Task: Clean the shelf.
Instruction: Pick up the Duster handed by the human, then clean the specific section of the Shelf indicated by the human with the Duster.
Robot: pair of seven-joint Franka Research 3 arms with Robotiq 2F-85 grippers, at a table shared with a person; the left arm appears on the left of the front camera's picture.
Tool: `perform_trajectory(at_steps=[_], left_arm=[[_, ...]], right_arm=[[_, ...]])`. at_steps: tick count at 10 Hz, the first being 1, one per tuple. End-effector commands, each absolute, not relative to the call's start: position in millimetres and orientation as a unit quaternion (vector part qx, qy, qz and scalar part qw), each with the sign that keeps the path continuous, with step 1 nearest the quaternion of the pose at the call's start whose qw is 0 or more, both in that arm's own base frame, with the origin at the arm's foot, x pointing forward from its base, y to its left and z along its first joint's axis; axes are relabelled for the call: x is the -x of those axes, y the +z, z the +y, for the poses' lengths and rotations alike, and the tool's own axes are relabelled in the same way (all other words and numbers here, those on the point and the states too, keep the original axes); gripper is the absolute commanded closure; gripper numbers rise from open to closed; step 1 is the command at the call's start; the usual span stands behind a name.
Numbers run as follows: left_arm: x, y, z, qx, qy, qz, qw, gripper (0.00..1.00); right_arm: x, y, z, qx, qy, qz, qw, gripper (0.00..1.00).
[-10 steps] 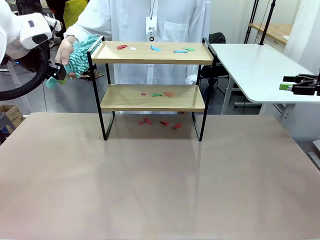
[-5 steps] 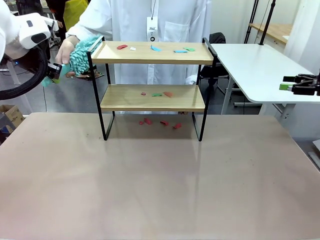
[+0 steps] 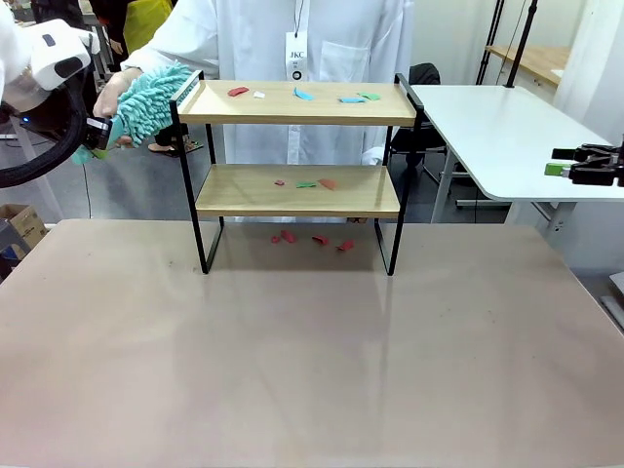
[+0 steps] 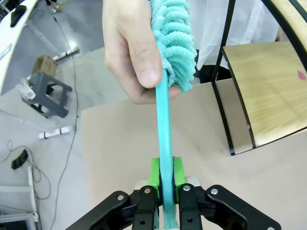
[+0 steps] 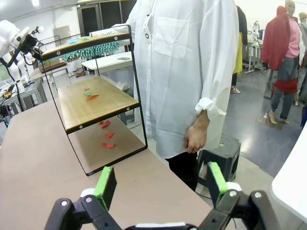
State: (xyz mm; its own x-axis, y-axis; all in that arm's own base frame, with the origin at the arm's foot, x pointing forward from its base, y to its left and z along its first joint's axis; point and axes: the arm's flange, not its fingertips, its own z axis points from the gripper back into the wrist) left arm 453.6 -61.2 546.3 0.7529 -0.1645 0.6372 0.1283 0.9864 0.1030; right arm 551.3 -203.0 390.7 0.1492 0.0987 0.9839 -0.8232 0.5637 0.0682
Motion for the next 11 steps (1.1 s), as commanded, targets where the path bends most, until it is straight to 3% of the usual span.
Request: perform_trajectory(at_steps=[1,10,11], left_arm=[[-453.9,545.9,-60.3,-0.029,-0.084,-0.342,0.936,1.00],[-453.9,545.9,-60.3,-0.029,-0.084,-0.342,0.936,1.00],[-454.3,543.1,-63.0,-0.026,-0.081,-0.339,0.937,0.87]], right_arm=[[-551.9,393.4,-200.8,-0.323,0.338,-0.560,0.684,0.00],[-551.9,393.4,-200.8,-0.323,0.338,-0.560,0.684,0.00],[-551.9,393.4,-200.8,-0.323,0.338,-0.560,0.684,0.00]])
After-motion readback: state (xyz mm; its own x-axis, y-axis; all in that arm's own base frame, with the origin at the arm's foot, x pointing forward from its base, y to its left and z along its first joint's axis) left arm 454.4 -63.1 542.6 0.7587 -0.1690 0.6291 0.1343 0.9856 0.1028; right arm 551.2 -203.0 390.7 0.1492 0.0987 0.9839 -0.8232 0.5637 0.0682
